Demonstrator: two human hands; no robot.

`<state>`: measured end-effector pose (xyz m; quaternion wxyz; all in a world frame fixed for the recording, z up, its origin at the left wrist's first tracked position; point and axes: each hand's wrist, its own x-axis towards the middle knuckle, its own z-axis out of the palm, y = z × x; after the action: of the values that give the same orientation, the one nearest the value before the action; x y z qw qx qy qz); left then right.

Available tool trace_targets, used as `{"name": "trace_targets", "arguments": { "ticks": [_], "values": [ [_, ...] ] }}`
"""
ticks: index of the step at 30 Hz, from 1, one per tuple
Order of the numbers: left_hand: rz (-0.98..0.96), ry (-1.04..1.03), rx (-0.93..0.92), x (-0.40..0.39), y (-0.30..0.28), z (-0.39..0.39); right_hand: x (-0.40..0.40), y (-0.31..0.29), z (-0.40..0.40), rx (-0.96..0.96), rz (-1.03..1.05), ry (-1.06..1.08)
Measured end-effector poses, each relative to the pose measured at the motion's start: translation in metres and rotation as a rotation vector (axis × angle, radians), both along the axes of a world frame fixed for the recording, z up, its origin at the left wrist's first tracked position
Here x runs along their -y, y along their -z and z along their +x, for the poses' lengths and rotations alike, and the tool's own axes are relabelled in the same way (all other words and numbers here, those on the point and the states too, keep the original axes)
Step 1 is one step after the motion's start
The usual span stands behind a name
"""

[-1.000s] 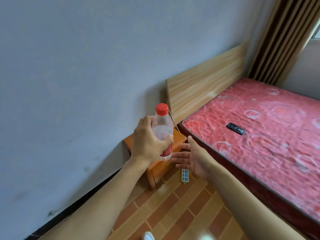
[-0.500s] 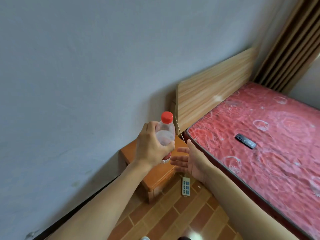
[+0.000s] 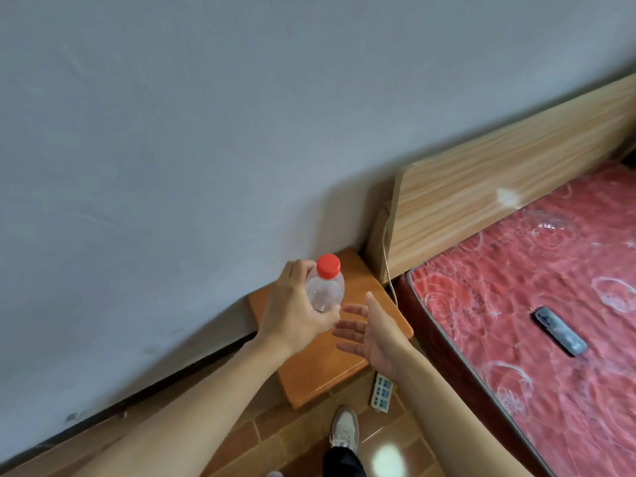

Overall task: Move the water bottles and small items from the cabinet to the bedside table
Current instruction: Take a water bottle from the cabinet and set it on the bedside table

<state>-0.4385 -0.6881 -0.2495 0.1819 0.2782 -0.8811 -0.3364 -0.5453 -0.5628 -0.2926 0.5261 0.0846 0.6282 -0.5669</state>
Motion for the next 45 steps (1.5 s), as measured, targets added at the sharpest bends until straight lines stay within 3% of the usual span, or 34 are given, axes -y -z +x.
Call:
{"name": "trace_targets", "arguments": {
  "ticks": [11, 17, 25, 31, 35, 45],
  "values": [
    [0.032, -0.130, 0.100, 0.043, 0.086, -0.047, 0.056, 0.082, -0.073, 0.124, 0.060, -0.135],
    [0.078, -0.179, 0.117, 0.072, 0.135, -0.053, 0.075, 0.124, -0.087, -0.202, 0.199, -0.341],
    [0.082, -0.237, 0.135, 0.110, 0.209, -0.057, 0.095, 0.163, -0.103, -0.743, 0.189, -0.792],
    [0.095, -0.305, 0.112, 0.125, 0.257, -0.064, 0.099, 0.191, -0.107, -1.041, 0.274, -1.066],
    [0.095, -0.367, 0.100, 0.131, 0.283, -0.066, 0.102, 0.204, -0.106, -1.152, 0.352, -1.241],
    [0.113, -0.529, 0.088, 0.152, 0.311, -0.065, 0.113, 0.226, -0.104, -1.094, 0.352, -1.180]
  ]
}}
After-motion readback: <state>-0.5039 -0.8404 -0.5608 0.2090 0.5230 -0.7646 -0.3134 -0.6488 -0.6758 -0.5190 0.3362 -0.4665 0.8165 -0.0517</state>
